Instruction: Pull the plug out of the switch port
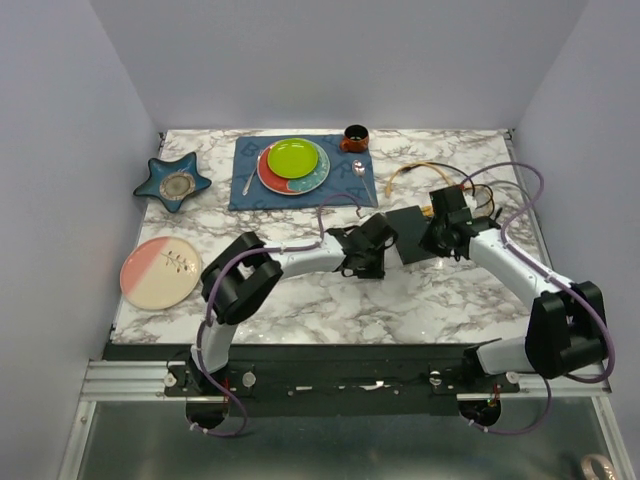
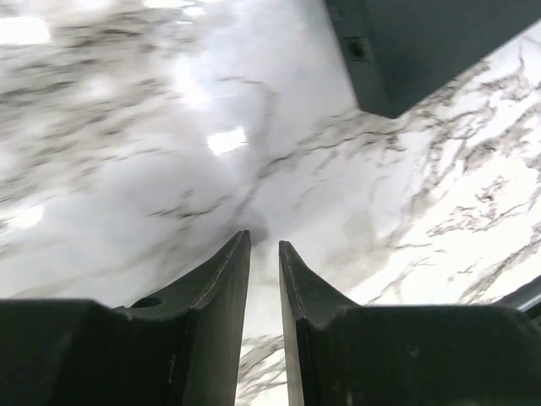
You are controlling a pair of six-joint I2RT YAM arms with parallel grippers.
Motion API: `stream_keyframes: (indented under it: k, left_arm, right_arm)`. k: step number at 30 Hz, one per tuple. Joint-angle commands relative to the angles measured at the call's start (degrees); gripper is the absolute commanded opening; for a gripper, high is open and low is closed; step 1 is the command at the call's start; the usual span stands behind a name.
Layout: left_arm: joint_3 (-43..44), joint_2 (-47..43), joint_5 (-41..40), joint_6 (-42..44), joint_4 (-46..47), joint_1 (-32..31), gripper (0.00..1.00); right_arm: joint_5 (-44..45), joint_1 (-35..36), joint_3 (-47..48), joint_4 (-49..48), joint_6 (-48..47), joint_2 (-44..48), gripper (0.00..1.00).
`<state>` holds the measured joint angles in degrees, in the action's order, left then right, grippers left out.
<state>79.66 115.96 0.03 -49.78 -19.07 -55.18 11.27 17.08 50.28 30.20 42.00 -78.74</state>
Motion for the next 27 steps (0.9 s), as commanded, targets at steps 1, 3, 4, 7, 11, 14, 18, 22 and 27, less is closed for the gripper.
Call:
stream_keyframes:
  k: [1, 3, 4, 7, 11, 14, 18, 22, 27]
  left_arm:
    - [-4.33, -6.62, -6.71, -1.81, 1.84, 1.04, 0.35]
    - [-5.38, -8.38, -6.63, -1.73, 2.02, 1.04, 0.35]
    - [-6.7, -8.99, -6.8, -1.81, 2.11, 1.04, 0.35]
    - [-10.29, -11.89, -7.06, -1.64, 3.16, 1.04, 0.35]
    - [-14.7, -15.49, -7.59, -0.85, 4.3, 1.04, 0.35]
    - [-16.46, -15.77, -6.8, -0.41, 5.18, 1.04, 0.36]
    - [-16.64, -15.07, -5.66, 0.03, 6.15, 1.04, 0.36]
    - [-13.4, -12.96, -4.96, 0.82, 5.62, 1.04, 0.36]
    - [-12.07, -11.2, -3.64, 0.74, 5.97, 1.04, 0.36]
  right_arm:
    - [2.45, -4.5, 9.64, 2.76, -1.48, -4.72, 0.31]
    - [1.74, -6.87, 15.0, 3.64, -1.66, -8.08, 0.31]
    - [1.48, -7.67, 16.67, 4.43, -1.66, -11.75, 0.31]
    - [0.25, -10.13, 22.65, 5.48, -1.66, -16.69, 0.31]
    - [-0.98, -12.85, 28.81, 6.37, -2.27, -25.91, 0.31]
    - [-0.81, -14.0, 33.03, 7.94, -3.15, -30.23, 0.3]
    - [0.07, -15.5, 36.38, 9.53, -4.9, -34.81, 0.29]
    - [0.16, -16.11, 35.77, 9.79, -6.4, -35.6, 0.29]
    - [-0.72, -16.29, 31.2, 9.8, -6.23, -35.17, 0.29]
